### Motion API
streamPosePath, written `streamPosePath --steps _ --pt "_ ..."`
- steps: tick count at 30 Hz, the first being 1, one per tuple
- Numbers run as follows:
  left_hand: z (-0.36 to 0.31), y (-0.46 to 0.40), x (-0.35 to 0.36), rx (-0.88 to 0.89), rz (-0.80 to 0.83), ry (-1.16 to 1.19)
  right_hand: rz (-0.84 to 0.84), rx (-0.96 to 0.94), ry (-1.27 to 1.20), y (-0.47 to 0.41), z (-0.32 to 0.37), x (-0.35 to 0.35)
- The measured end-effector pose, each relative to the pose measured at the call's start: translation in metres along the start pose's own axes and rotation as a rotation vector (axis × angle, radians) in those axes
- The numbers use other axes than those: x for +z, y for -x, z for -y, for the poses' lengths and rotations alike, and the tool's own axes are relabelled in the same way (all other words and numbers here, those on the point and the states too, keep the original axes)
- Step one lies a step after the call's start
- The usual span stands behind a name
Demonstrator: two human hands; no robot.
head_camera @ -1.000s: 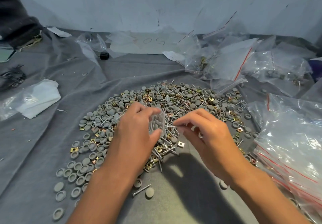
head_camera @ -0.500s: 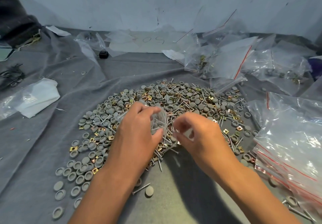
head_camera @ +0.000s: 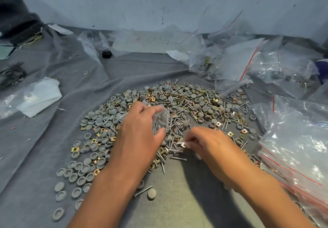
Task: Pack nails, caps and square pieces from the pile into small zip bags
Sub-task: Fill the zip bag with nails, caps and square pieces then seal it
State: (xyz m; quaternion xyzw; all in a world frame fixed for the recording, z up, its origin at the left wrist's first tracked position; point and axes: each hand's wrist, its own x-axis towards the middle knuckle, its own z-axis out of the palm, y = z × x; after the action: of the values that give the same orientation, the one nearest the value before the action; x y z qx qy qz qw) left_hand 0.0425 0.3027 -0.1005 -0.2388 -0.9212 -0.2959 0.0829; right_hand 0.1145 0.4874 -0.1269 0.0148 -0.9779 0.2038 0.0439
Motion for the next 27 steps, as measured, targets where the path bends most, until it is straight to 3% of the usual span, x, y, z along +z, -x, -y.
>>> streamPosePath --steps 3,7,13,19,21,24,27 --pt "-0.001 0.002 0.001 0.015 0.022 0.032 -0.199 0.022 -0.281 -0.004 0.002 -0.009" --pt "-0.001 0.002 0.005 0.056 0.029 0.019 -0.468 -0.117 -0.301 -0.011 0.018 -0.015" --pt "-0.003 0.002 0.01 0.074 0.02 0.023 -0.456 -0.222 -0.178 -0.016 0.033 0.001" --pt "-0.003 0.002 0.006 0.057 0.002 0.028 -0.521 -0.135 -0.381 -0.016 0.028 -0.004" --pt "-0.003 0.002 0.004 0.033 -0.019 0.033 -0.43 -0.081 -0.342 -0.015 0.018 -0.006" --pt "-0.004 -0.001 -0.003 -0.027 -0.142 0.109 -0.083 0.08 -0.164 -0.011 0.002 0.003" --pt "-0.004 -0.005 -0.013 -0.08 -0.335 0.241 0.013 0.113 -0.068 -0.007 -0.006 0.016"
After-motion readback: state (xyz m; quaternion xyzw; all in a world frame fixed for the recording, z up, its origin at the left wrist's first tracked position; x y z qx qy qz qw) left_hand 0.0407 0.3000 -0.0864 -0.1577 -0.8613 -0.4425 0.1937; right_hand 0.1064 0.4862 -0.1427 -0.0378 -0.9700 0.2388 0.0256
